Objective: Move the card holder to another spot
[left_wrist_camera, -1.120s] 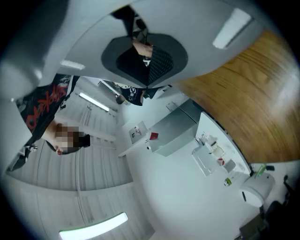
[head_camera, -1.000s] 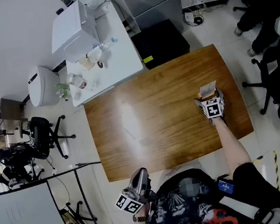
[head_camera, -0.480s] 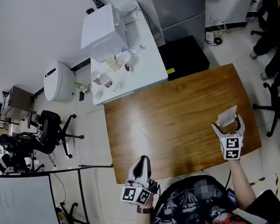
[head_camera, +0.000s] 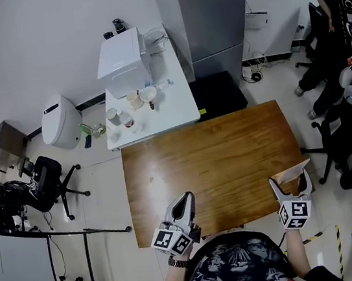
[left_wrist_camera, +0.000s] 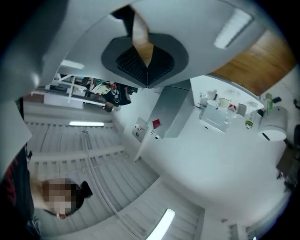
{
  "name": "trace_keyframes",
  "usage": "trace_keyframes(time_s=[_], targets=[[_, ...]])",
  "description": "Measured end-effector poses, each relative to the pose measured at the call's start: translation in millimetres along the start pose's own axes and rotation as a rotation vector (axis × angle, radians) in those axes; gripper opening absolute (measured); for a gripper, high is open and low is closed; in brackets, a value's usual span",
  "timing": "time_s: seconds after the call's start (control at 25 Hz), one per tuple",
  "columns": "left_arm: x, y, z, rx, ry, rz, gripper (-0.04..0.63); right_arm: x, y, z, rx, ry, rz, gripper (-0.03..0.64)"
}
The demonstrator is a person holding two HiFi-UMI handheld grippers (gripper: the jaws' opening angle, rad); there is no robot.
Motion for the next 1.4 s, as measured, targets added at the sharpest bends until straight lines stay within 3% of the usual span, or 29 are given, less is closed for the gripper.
trace_keyframes(time_s=[0.08,0.2,0.32,0.48,0.6,0.84,1.08,1.2,1.28,1.4], targets=[[10,-6,-2,-0.076,-0.044,0.025,0.006,-3,1,8,0.002,0.013,-0.008,0.534],[21,-12,3,-0.128,-0.049,-0.034,0.006,-7,8,15,0.011,0.029,-0.011,0.534],[22,-7,11,-0.126,-0.032,-0.033,0.006,-6,16,14,0.030,0.031,-0.006,0.534],[19,7,30,-0.112,-0.086,0.055,0.006,-2,31,3,0.092,0.040,0.014,0.534],[15,19,50,-0.077,-0.140,0.116,0.006,-11,60,-13,0.189,0.072,0.053,0.534],[-1,38,123,0.159,-0.102,0.124,0.006,-98,189,-80,0.488,0.238,0.122,0.534],[-16,52,236,0.556,-0.013,0.138,0.006,-195,364,-170,0.752,0.378,0.253,0.532],[-26,43,275,0.686,0.025,0.148,0.006,-229,408,-201,0.736,0.409,0.315,0.532],[-33,44,288,0.727,0.036,0.143,0.006,-239,427,-223,0.694,0.401,0.344,0.534],[-37,51,296,0.763,0.062,0.165,0.006,-248,445,-232,0.690,0.500,0.318,0.537]])
Point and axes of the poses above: the fingertips, and each gripper's own axes: z backward along the fingers, y to its left, x out of its top, the point moved 8 cm from there along z, backward along the fingers, and after that the axes turned 6 degrees about -z, right-handed, at the moved point
